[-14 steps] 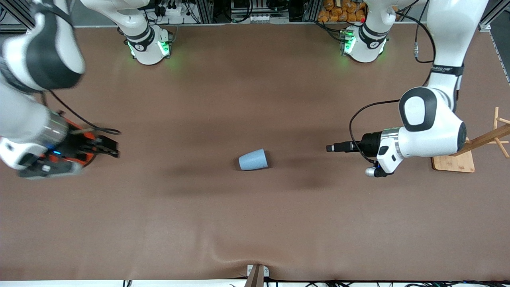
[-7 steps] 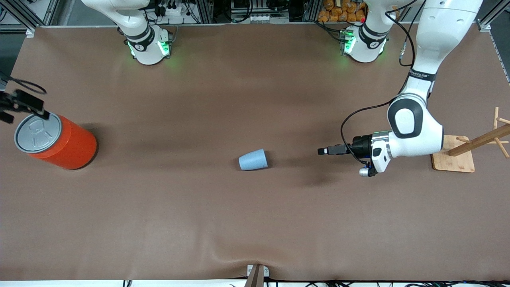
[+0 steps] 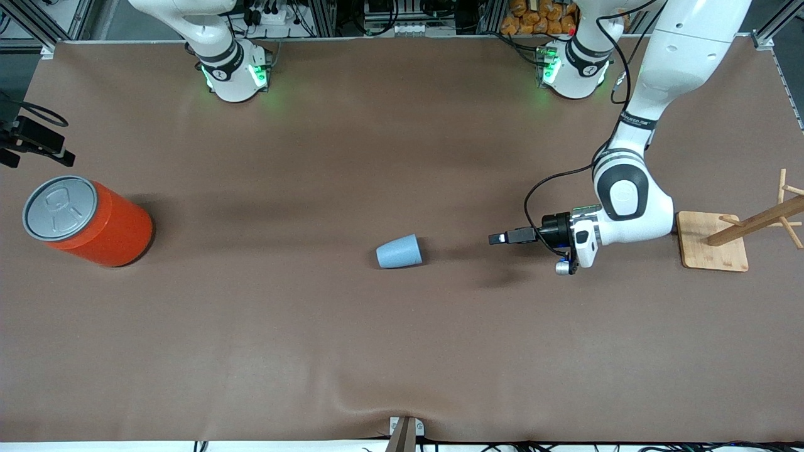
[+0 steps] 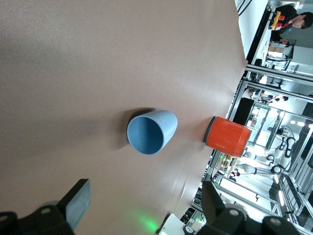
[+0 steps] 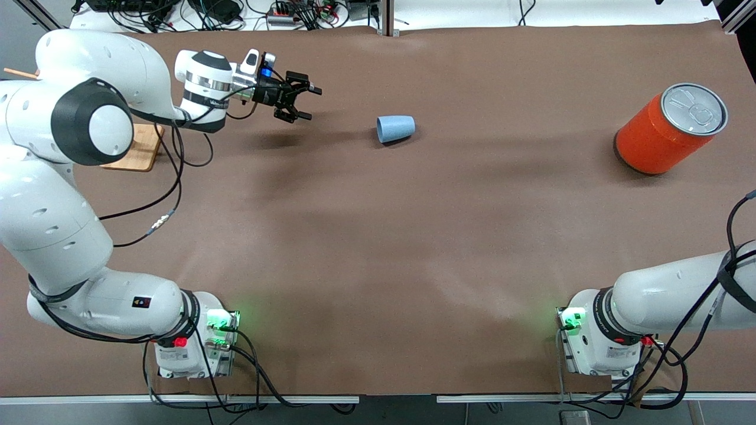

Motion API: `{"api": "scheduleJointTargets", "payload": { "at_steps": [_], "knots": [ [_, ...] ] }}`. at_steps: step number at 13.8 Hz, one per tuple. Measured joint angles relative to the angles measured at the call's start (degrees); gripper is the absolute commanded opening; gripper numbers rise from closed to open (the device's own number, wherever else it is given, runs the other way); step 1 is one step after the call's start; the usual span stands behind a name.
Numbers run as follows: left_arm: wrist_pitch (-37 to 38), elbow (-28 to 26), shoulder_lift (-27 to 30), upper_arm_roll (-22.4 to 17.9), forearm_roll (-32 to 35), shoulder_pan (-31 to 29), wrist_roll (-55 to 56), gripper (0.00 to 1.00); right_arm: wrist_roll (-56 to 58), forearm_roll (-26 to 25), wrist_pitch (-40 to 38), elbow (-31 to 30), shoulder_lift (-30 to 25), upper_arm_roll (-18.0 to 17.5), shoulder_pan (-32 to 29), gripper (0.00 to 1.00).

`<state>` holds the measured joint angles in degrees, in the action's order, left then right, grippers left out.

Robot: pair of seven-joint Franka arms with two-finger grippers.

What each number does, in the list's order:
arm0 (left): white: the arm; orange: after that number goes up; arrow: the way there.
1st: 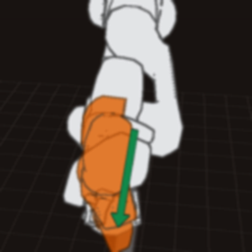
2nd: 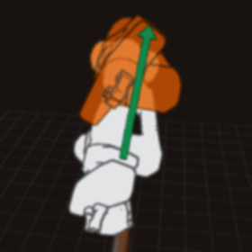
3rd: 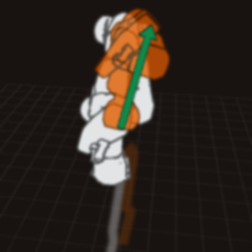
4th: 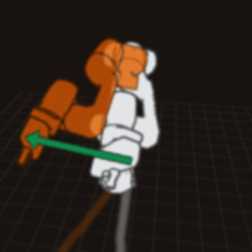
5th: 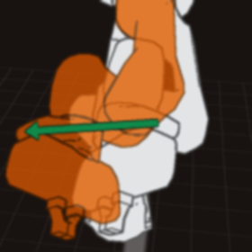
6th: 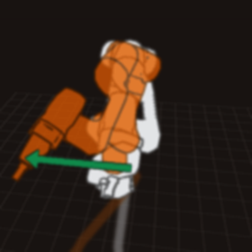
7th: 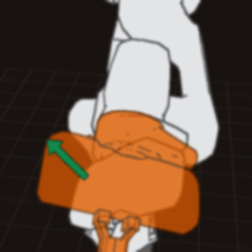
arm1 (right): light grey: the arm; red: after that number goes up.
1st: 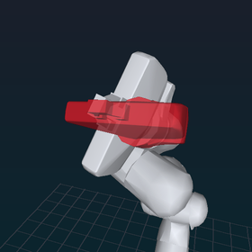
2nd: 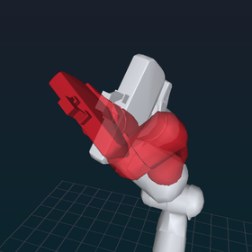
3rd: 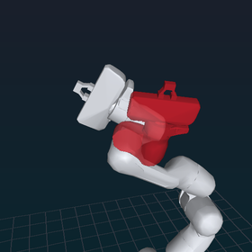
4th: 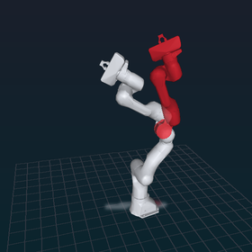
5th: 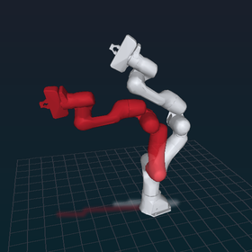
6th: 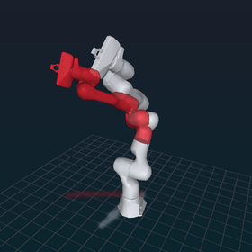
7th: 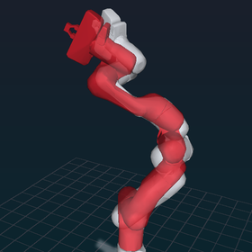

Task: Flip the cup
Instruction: 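Move the left gripper toward the base of the lying blue cup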

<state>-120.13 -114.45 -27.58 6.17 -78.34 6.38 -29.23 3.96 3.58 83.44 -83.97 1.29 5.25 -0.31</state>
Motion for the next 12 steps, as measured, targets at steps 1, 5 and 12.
{"api": "scheduleJointTargets", "payload": {
  "at_steps": [1,5,12],
  "knots": [
    [0.0,-0.26,-0.31,0.01,-1.44,-0.01,-1.37,1.0,0.0,-0.01,-0.14,-0.01,0.0,-0.02,0.01,1.0],
    [0.0,-0.47,-0.68,0.54,-10.12,2.48,-4.49,1.0,0.05,-1.37,-0.25,-0.02,0.0,-0.03,0.01,1.0],
    [-0.41,-0.79,-2.24,0.65,-17.61,6.2,-8.09,1.0,-4.78,-2.05,-0.82,0.3,-0.1,-0.19,0.06,1.0]
  ]
}}
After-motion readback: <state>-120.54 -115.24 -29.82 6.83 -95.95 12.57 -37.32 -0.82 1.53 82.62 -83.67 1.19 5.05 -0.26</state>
